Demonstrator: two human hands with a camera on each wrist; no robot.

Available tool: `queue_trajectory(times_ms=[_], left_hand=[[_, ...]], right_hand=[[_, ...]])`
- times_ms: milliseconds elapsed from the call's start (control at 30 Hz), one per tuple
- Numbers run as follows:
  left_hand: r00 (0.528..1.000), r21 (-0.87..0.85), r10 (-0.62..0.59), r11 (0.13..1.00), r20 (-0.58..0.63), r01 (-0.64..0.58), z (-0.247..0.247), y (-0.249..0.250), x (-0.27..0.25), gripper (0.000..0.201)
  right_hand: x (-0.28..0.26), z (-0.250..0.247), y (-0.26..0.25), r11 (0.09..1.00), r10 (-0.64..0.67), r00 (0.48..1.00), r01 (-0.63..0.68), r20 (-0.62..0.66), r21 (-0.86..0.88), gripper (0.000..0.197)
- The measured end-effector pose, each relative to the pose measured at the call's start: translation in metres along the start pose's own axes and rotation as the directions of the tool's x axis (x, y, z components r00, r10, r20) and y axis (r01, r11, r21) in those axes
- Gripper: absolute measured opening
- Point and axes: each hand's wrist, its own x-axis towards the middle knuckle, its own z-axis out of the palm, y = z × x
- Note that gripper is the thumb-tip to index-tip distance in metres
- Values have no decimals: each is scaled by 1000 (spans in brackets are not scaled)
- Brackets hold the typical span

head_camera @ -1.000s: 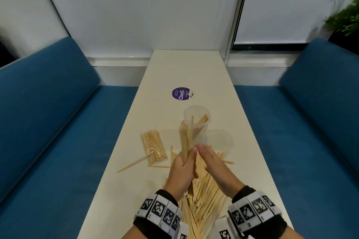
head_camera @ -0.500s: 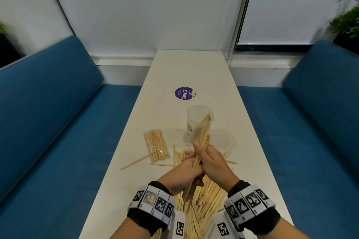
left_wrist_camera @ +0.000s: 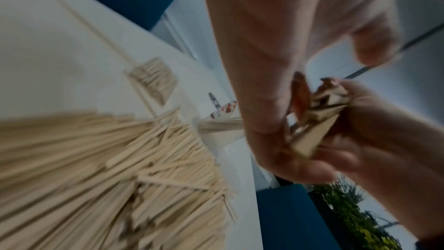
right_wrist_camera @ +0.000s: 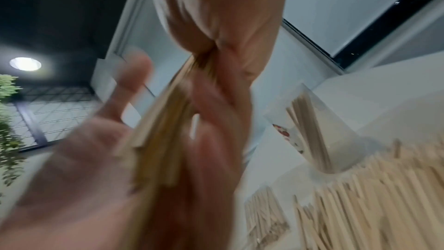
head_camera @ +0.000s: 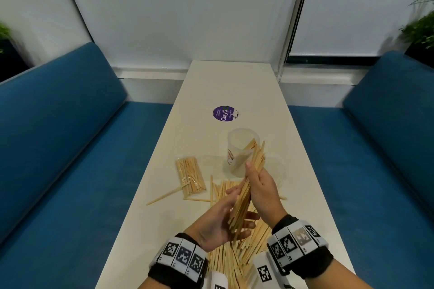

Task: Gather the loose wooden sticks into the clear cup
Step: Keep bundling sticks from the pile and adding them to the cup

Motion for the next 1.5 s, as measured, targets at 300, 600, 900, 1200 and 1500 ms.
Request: queue_trajectory(times_ms=[300,600,900,1200,1500], left_hand=[[979,-571,-41,817,-200,-82,1,-1,6,52],[954,-489,29,854,-300,-180,-6,-2,15,33],[700,671,342,693,-627,263,-98,11,19,17],[545,772,636,127,-546,623,-184,18,29,34],[668,866,637,-4,-384,501,-194,-1,27,10]], right_hand=[[-12,18,-15,972,-187,980,195,-70,132,40],[-21,22,-2,954,50,996,-70,75,293,14],[-14,-4,42,937,340,939,-342,51,67,41],[-27,-23,79,785,414,910,-376,-34,-492,28],[-27,-24,95,694,472,880,-415,-64,-588,22]])
